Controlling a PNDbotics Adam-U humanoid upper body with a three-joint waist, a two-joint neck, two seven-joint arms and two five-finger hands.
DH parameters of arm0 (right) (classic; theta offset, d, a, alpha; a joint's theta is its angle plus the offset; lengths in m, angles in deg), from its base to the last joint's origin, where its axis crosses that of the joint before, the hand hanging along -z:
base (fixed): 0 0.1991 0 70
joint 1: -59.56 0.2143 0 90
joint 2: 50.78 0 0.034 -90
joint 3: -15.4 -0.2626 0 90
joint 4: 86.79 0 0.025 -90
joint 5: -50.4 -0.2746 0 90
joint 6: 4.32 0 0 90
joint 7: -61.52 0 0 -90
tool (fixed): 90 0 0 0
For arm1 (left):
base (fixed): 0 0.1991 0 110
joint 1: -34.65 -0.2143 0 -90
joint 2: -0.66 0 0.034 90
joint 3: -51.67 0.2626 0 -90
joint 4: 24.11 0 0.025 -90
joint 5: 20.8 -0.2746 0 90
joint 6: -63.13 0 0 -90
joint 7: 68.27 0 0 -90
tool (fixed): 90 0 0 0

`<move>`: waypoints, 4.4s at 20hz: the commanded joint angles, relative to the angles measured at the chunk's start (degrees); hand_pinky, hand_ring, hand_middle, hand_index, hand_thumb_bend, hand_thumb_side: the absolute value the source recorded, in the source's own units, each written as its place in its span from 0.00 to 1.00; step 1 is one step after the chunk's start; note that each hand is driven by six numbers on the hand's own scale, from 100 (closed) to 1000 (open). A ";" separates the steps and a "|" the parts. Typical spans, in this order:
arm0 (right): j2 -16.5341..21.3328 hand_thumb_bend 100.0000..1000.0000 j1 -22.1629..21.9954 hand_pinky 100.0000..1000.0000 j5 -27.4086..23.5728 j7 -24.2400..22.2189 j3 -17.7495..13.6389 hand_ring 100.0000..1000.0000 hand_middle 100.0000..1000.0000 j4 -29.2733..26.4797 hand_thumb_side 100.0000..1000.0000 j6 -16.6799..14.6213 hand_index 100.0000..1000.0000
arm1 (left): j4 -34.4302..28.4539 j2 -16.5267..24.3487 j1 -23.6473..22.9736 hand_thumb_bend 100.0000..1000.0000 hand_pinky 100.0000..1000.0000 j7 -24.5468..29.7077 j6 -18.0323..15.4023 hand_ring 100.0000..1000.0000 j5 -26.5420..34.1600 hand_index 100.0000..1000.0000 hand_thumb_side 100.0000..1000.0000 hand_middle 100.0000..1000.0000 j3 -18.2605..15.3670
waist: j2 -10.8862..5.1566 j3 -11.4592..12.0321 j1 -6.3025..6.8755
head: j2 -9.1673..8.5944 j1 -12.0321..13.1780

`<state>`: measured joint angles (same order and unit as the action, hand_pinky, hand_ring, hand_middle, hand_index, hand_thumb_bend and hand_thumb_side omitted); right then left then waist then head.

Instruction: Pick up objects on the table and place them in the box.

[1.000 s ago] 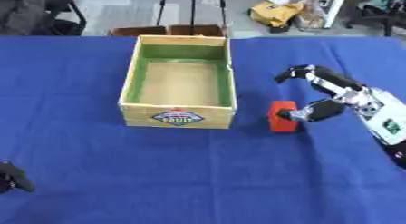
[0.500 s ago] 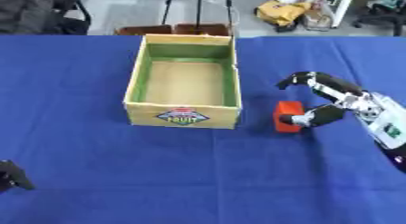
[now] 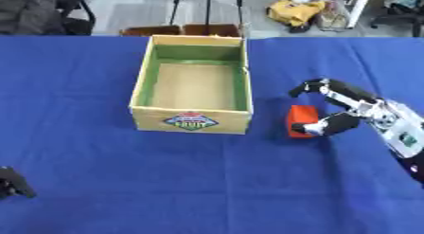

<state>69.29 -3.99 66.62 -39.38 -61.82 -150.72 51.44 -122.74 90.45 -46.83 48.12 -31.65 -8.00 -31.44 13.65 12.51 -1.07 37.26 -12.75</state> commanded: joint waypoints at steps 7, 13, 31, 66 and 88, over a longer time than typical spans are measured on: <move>1.24 0.49 0.27 0.85 1.74 -0.45 -0.55 0.84 0.72 1.23 0.58 -0.33 0.85 | -1.25 1.08 0.60 0.14 0.59 -0.02 -0.24 0.51 0.18 0.61 1.00 0.45 -0.06 | -0.60 0.00 0.24 | 0.10 -0.04; 1.21 0.49 -0.08 0.85 2.36 -0.40 -0.73 0.83 0.72 1.90 0.57 -0.39 0.85 | -1.28 1.05 0.60 0.14 0.59 -0.04 -0.25 0.51 0.14 0.61 1.00 0.45 -0.07 | -0.51 -0.08 0.26 | 0.04 0.19; 1.13 0.39 -0.02 0.75 3.69 1.80 -1.30 0.69 0.50 2.78 0.24 -0.92 0.68 | -1.24 0.99 0.51 0.14 0.59 -0.11 -0.30 0.51 0.02 0.61 1.00 0.45 -0.12 | -0.39 -0.35 0.40 | -0.16 0.25; 8.75 0.00 1.70 0.67 -8.47 6.13 -1.52 0.52 0.14 -13.91 0.00 2.30 0.29 | -1.16 1.32 0.03 0.15 0.59 -0.37 -0.26 0.51 -0.09 0.61 1.00 0.45 -0.70 | -0.98 -1.16 -0.39 | -0.95 1.00; 4.53 0.00 10.75 0.68 -10.91 1.73 -1.22 0.54 0.15 -4.26 0.00 5.34 0.31 | -1.45 0.66 2.22 0.15 0.59 1.69 0.11 0.51 1.08 0.61 1.00 0.45 1.50 | -0.52 7.26 -0.37 | -1.19 -2.61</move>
<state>72.61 5.64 55.32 -37.47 -62.53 -155.47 56.82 -123.05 90.37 -45.25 49.48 -31.44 -7.20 -29.99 13.97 19.90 -1.56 36.66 -14.96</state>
